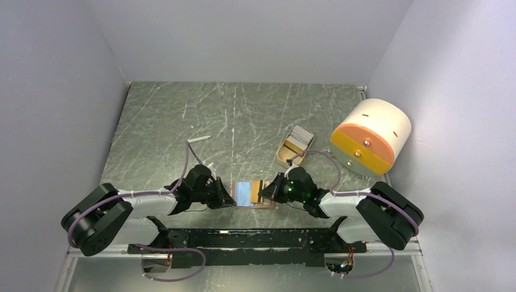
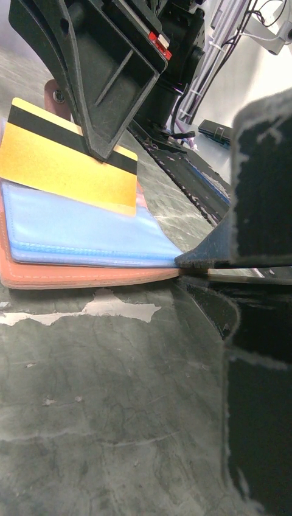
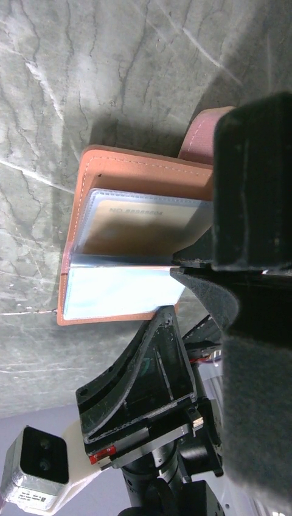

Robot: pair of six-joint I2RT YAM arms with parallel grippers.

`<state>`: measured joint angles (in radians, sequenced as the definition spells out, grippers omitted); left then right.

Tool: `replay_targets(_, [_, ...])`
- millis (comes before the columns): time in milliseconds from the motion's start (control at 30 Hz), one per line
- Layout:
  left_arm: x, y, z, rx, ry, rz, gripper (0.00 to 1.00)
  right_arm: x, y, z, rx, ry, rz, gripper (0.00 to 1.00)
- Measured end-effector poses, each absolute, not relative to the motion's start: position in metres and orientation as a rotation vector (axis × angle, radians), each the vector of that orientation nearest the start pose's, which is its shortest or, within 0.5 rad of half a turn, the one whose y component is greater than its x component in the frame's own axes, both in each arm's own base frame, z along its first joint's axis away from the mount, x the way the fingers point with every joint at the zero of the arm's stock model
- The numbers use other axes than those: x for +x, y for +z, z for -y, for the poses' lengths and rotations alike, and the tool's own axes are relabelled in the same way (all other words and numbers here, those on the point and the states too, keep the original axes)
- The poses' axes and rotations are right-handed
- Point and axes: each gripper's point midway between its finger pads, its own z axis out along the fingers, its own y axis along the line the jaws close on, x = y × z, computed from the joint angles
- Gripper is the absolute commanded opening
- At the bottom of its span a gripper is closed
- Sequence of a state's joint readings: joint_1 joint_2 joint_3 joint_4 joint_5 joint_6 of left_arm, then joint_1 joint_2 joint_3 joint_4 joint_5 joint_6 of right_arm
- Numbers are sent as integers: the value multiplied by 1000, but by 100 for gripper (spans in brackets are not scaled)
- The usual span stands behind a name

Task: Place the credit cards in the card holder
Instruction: Insert the credit card into the card holder.

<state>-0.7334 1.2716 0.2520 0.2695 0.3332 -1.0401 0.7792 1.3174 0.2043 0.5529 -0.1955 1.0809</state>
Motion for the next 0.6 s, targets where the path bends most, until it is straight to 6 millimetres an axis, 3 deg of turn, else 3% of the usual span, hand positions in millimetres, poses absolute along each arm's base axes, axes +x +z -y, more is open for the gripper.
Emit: replay_targets(600, [142,17,251,-213,-1161,-2628,9,163,27,-274,218,1234,-2478,0])
